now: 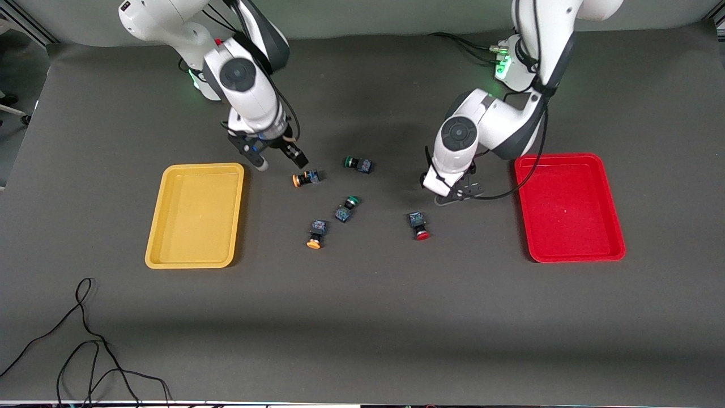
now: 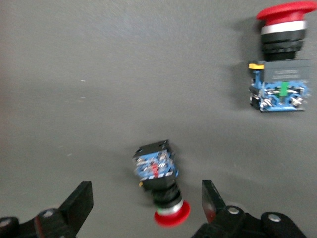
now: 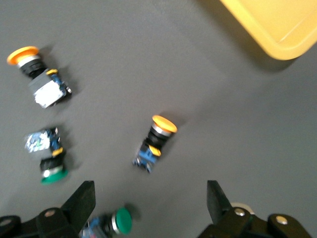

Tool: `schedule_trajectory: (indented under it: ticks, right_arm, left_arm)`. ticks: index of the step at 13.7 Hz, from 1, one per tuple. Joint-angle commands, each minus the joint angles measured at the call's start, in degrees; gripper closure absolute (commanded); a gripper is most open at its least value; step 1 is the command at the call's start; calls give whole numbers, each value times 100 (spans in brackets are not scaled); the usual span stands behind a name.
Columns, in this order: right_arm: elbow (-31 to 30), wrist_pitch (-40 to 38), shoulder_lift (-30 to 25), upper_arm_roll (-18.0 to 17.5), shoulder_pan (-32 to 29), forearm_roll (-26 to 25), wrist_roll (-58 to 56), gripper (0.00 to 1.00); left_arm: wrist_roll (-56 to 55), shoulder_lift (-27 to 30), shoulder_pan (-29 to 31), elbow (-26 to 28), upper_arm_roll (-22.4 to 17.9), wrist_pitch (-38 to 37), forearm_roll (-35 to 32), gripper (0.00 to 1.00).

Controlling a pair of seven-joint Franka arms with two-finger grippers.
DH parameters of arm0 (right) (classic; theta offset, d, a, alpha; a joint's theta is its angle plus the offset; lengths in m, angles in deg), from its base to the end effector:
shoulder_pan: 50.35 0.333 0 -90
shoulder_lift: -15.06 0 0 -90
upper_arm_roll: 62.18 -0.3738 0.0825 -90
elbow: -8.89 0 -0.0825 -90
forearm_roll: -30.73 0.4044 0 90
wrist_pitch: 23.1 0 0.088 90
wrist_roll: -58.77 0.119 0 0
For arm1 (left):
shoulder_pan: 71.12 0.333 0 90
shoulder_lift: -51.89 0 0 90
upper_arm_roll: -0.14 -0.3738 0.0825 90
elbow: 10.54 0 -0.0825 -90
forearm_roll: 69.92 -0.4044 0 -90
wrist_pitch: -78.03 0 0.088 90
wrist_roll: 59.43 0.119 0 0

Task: Place red and yellow buttons in trays

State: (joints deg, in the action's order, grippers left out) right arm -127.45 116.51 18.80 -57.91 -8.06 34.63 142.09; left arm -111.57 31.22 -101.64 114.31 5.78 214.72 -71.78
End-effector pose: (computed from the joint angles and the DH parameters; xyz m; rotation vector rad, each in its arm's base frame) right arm 0.4065 0.3187 0.3238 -2.8553 1.2794 0.0593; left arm 0.4647 -0.3385 0.2368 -3.0158 -0.3900 0.1817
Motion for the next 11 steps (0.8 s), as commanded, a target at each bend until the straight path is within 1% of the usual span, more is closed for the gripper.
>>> schedule_trajectory:
  ticks: [1,2,3,4,6,7,9,10,11]
  right_arm:
    - [125,653,767,39,121,58,343,0]
    - [125,881,987,39,121,67,352,0]
    - [133,1119,1206,39,121,76,352,0]
    - [134,1304,1409,39,121,102,360,0]
    - [134,1455,1586,39,121,137,352,0]
    - [142,1499,1665,30,121,137,352,0]
    - [142,1596,1762,21,218,146,360,0]
    - [142,1639,1788,21,218,146,360,0]
    - [142,1674,1815,21,218,146,352,7]
  left_arm:
    - [-261,-183,-86,-13,-37,217,28,6]
    - [-261,-201,-78,30,-37,313,28,9]
    - [-261,-192,-69,127,-37,462,28,18]
    - [-270,-201,-78,197,-37,585,28,36]
    - [-323,-201,-69,207,-37,657,28,96]
    - [-323,-166,-60,198,-37,648,28,100]
    - [-323,-44,-43,137,-46,508,28,100]
    - [-218,192,-16,75,-98,246,19,100]
    - [-43,464,175,-91,-116,-383,-42,100]
